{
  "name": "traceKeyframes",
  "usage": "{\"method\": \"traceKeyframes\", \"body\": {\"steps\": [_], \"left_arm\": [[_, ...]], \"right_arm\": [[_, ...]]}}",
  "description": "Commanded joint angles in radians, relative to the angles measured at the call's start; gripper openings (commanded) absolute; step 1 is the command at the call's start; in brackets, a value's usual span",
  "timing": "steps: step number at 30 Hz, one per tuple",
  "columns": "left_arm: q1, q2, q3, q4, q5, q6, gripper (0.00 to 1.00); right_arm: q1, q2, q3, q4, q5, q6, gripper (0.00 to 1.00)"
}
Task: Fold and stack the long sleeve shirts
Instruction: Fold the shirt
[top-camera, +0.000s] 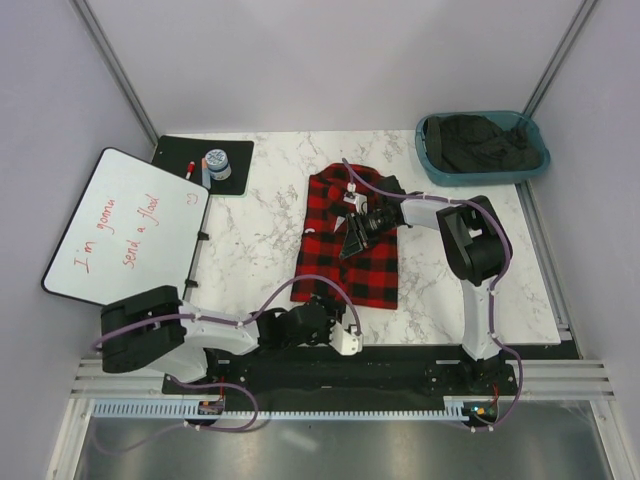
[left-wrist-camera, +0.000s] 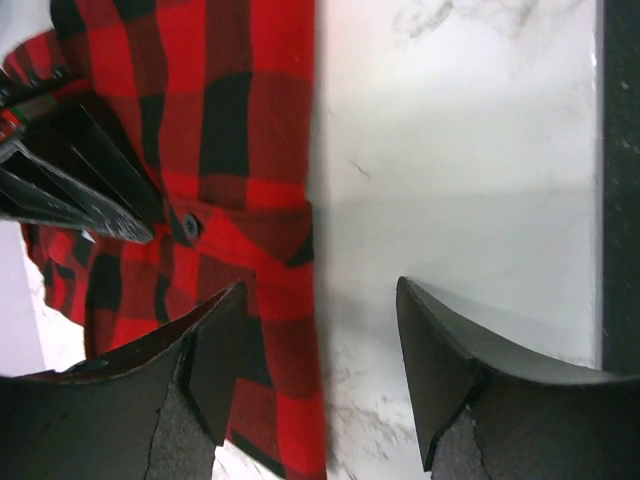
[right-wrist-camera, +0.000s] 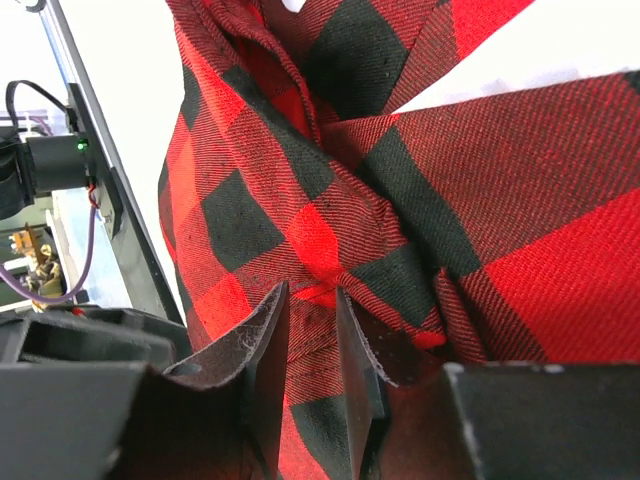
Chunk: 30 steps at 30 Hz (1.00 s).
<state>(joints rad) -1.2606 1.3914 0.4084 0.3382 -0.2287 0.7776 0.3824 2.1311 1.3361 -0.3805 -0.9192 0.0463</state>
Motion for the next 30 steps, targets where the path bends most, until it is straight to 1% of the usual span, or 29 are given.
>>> {"method": "traceKeyframes", "body": {"steps": [1, 3, 4, 5, 8, 9, 10, 11, 12, 13, 14, 15, 17, 18, 20, 21, 22, 24, 25, 26, 27, 28, 29, 30], "left_arm": [[-0.01, 0.151, -0.016, 0.243, -0.044, 0.115, 0.69], [-0.011, 0.217, -0.016, 0.323, -0.069, 0.156, 0.69], [-0.011, 0.285, -0.014, 0.385, -0.078, 0.167, 0.69], [-0.011, 0.311, -0.004, 0.404, -0.095, 0.176, 0.69], [-0.011, 0.359, 0.015, 0.415, -0.11, 0.186, 0.6], [-0.011, 0.351, 0.013, 0.401, -0.109, 0.193, 0.49], [-0.011, 0.338, 0.017, 0.384, -0.107, 0.195, 0.43], [-0.011, 0.296, 0.023, 0.314, -0.103, 0.196, 0.36], [-0.011, 0.269, 0.033, 0.252, -0.094, 0.183, 0.2], [-0.011, 0.243, 0.064, 0.18, -0.078, 0.167, 0.13], [-0.011, 0.174, 0.081, 0.016, -0.039, 0.149, 0.08], [-0.013, 0.144, 0.102, -0.063, -0.017, 0.096, 0.02], [-0.023, 0.088, 0.176, -0.233, 0.061, 0.04, 0.02], [-0.032, 0.043, 0.196, -0.374, 0.084, -0.006, 0.02], [-0.085, 0.02, 0.254, -0.48, 0.112, -0.05, 0.02], [-0.117, 0.014, 0.279, -0.602, 0.124, -0.11, 0.02], [-0.128, 0.012, 0.335, -0.66, 0.137, -0.148, 0.02], [-0.144, 0.0, 0.378, -0.79, 0.193, -0.236, 0.02], [-0.145, -0.015, 0.426, -0.836, 0.213, -0.262, 0.02], [-0.145, -0.022, 0.449, -0.872, 0.26, -0.285, 0.02], [-0.145, -0.028, 0.476, -0.904, 0.285, -0.325, 0.02], [-0.145, -0.032, 0.534, -0.977, 0.305, -0.342, 0.02], [-0.145, -0.034, 0.562, -1.004, 0.348, -0.35, 0.02], [-0.142, -0.034, 0.59, -1.031, 0.364, -0.366, 0.02]], "right_arm": [[0.009, 0.069, -0.009, 0.014, 0.065, -0.062, 0.33], [0.009, 0.07, -0.012, 0.014, 0.062, -0.063, 0.33], [0.007, 0.07, -0.014, 0.014, 0.06, -0.066, 0.33], [0.009, 0.072, -0.017, 0.014, 0.062, -0.066, 0.33], [0.01, 0.067, -0.031, 0.012, 0.057, -0.072, 0.33], [0.01, 0.064, -0.044, 0.011, 0.053, -0.077, 0.33], [0.018, 0.061, -0.052, 0.009, 0.052, -0.08, 0.33], [0.021, 0.049, -0.063, 0.012, 0.051, -0.088, 0.33], [0.027, 0.043, -0.084, 0.014, 0.051, -0.088, 0.33], [0.041, 0.036, -0.095, 0.021, 0.049, -0.088, 0.33], [0.047, 0.021, -0.121, 0.028, 0.045, -0.079, 0.33], [0.065, 0.01, -0.136, 0.035, 0.04, -0.072, 0.33], [0.087, -0.026, -0.161, 0.061, 0.043, -0.063, 0.34], [0.102, -0.042, -0.173, 0.064, 0.028, -0.053, 0.34], [0.107, -0.091, -0.154, 0.063, 0.016, -0.022, 0.35], [0.104, -0.109, -0.132, 0.055, 0.014, -0.013, 0.36], [0.104, -0.141, -0.1, 0.005, 0.028, -0.02, 0.37], [0.089, -0.16, 0.023, -0.073, 0.039, -0.064, 0.41], [0.079, -0.16, 0.069, -0.168, 0.057, -0.121, 0.41], [0.072, -0.152, 0.149, -0.208, 0.071, -0.156, 0.43], [0.05, -0.146, 0.187, -0.243, 0.083, -0.189, 0.43], [0.041, -0.122, 0.217, -0.289, 0.098, -0.232, 0.44], [0.029, -0.108, 0.28, -0.303, 0.129, -0.247, 0.44], [0.006, -0.091, 0.308, -0.314, 0.14, -0.256, 0.44]]}}
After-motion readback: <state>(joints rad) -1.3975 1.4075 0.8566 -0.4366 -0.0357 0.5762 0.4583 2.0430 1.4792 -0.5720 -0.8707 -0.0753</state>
